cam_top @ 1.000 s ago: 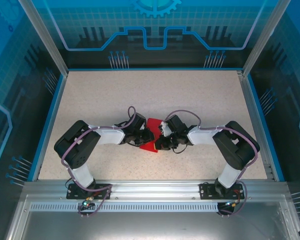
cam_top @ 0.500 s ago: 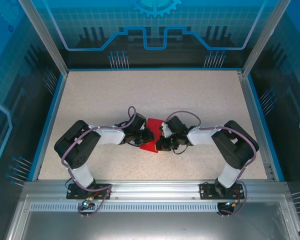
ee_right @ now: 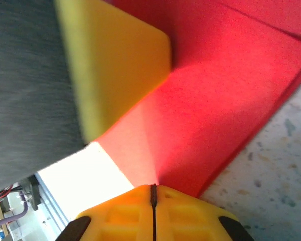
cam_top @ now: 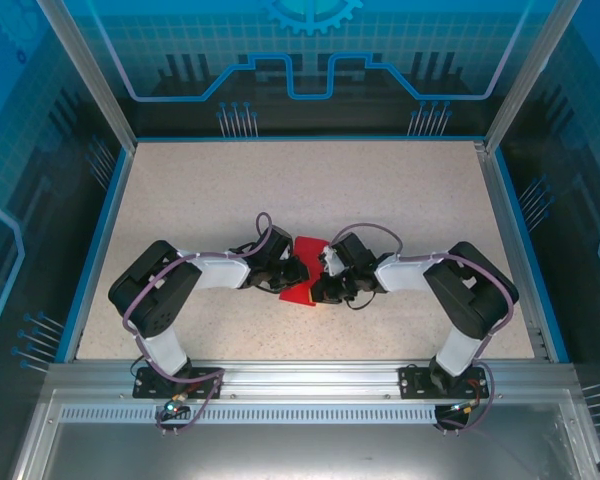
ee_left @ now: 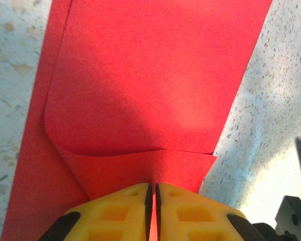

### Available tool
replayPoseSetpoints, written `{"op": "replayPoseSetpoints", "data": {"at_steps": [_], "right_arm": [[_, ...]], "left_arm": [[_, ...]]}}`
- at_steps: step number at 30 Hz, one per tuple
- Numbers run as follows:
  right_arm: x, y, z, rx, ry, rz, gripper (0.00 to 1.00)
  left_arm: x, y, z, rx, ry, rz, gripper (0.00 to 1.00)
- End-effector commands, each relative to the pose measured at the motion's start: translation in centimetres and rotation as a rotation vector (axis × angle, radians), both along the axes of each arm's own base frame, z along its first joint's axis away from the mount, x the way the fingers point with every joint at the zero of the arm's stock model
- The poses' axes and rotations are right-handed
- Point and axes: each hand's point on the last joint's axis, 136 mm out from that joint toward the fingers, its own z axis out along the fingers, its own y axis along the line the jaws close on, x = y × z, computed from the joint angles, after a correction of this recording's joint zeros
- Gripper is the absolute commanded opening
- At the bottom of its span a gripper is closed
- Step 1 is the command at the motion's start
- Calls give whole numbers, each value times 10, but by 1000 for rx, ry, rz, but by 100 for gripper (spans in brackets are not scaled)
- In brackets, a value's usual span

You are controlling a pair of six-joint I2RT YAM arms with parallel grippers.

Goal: Fold a paper plane with a square sheet of paper (pick it up from the middle)
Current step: Fold the triangle a second time at the center of the table.

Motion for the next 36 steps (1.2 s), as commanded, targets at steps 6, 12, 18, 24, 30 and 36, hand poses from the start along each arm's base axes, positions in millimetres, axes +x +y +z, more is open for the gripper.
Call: {"op": "replayPoseSetpoints", "data": {"at_steps": [6, 12, 18, 24, 30, 36], "right_arm": [[-26, -15, -26, -34, 95, -15, 7], [-31, -14, -19, 11, 104, -13, 8], [-36, -18, -11, 16, 94, -7, 9], [-35, -26, -24, -73, 112, -12, 9], [-31, -23, -12, -105, 67, -5, 7], [-6, -5, 36, 4, -58, -41, 9]], "left_arm": [[-14, 7, -20, 51, 56, -5, 15], [-14, 6, -20, 46, 55, -3, 15], [-14, 6, -19, 42, 56, -2, 15], [-13, 2, -17, 26, 54, -11, 15], [-17, 3, -19, 28, 59, -11, 15], [-16, 1, -16, 18, 51, -14, 15]]}}
